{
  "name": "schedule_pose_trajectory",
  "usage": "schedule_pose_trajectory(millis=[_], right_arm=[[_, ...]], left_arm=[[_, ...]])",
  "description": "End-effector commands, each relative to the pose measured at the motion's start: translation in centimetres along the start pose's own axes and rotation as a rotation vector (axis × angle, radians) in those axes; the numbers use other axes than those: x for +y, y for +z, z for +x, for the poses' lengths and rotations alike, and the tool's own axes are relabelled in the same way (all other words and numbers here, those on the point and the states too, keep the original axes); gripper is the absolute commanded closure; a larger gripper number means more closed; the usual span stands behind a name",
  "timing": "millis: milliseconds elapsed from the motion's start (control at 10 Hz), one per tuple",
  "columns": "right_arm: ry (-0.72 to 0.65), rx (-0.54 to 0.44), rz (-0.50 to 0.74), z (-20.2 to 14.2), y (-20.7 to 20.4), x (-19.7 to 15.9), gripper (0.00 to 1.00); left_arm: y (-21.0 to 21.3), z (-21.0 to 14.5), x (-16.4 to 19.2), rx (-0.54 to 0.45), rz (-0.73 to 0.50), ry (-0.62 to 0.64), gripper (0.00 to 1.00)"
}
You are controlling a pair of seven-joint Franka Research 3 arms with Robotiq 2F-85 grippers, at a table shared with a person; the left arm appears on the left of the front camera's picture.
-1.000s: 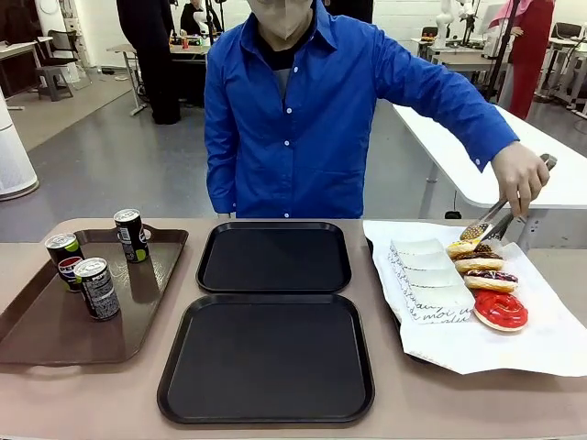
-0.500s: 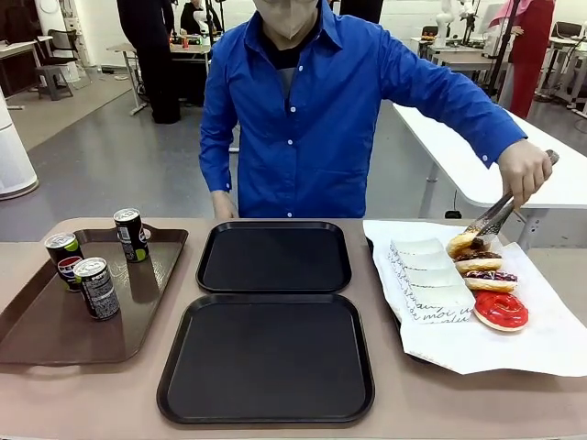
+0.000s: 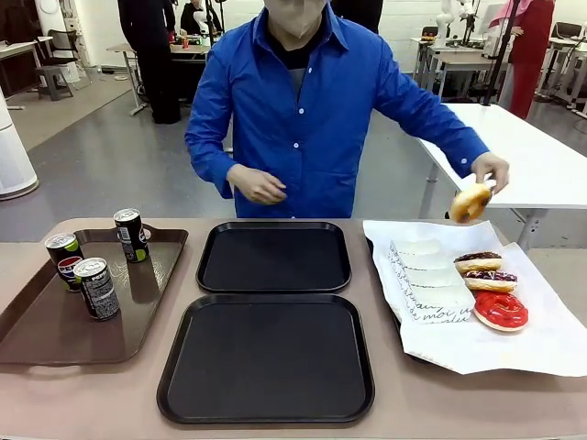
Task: Set up donuts and drinks on trays.
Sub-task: Pick up one Pepsi coke and place it on the Flat Tray.
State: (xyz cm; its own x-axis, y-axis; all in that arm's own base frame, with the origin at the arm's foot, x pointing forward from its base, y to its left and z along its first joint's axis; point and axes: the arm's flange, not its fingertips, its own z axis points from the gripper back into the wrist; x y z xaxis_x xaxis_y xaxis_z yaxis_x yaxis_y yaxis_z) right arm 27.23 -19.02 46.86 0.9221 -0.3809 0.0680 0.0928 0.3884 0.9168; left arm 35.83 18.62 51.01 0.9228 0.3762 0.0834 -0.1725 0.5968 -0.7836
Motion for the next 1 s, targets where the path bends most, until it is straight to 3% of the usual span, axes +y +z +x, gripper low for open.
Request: schedule_pose_trajectory(millis=[0, 200, 400, 600, 900], right_arm=[[-0.001, -0.011, 0.014, 0.0, 0.2, 0.0, 0.0], [-0.001, -0.011, 0.014, 0.0, 0.2, 0.0, 0.0], [-0.001, -0.011, 0.014, 0.0, 0.2, 0.0, 0.0], [-0.001, -0.011, 0.014, 0.0, 0.2, 0.0, 0.0], [-0.001, -0.011, 0.014, 0.0, 0.2, 0.0, 0.0]], left_arm=[[-1.5, -3.6, -6.0, 0.03, 0.314, -0.192, 0.0], [-5.4, -5.6, -10.6, 0.071, 0.573, -0.31, 0.0], [-10.8, -8.2, -14.2, 0.079, 0.727, -0.461, 0.0], [-15.8, -10.1, -15.2, 0.032, 0.802, -0.524, 0.0], [-22.2, -9.5, -14.8, 0.073, 0.854, -0.485, 0.0]])
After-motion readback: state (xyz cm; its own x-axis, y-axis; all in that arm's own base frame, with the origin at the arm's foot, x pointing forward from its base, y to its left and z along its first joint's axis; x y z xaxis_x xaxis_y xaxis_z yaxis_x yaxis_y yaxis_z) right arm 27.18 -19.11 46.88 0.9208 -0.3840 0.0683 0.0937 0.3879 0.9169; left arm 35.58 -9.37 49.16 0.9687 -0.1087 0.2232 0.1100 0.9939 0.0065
